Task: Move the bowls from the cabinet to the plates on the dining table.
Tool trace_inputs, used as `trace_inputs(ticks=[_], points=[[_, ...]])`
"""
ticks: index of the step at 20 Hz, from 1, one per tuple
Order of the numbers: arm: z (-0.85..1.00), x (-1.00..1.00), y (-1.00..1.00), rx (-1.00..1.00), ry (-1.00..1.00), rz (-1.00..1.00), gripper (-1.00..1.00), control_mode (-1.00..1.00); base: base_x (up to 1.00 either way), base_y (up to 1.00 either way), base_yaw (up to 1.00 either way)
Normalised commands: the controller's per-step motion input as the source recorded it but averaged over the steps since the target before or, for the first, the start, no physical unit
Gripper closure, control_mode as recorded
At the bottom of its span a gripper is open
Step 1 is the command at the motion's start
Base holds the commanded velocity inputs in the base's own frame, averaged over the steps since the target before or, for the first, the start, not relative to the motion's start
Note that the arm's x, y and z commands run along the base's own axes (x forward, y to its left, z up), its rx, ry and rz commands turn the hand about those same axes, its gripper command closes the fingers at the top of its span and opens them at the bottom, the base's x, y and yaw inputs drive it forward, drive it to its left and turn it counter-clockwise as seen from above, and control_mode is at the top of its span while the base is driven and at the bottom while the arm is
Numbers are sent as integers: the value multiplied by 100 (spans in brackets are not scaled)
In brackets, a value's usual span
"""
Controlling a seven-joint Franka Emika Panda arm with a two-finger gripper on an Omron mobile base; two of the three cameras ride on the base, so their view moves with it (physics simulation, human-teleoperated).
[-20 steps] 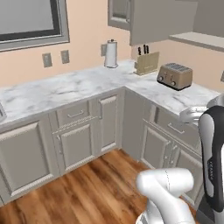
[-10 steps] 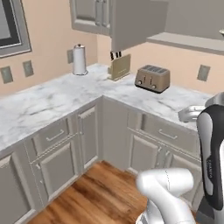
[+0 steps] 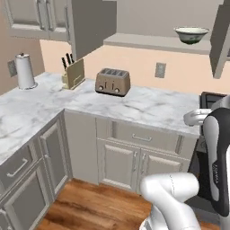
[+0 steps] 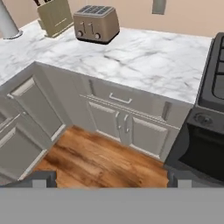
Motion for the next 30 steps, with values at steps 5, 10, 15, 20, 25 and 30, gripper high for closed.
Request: trace_inputs(ticks=[5,10,15,20,25,30], points=[[0,0,0,0,0,0,-100,100,55,44,-37],[0,0,0,0,0,0,-100,100,64,51,-33],[0,0,0,0,0,0,-100,100,58,17,-24],[0,0,0,0,0,0,-100,100,40,-6,-16],[0,0,0,0,0,0,-100,100,42,-9,-14],[0,0,0,0,0,0,-100,100,54,0,-14]])
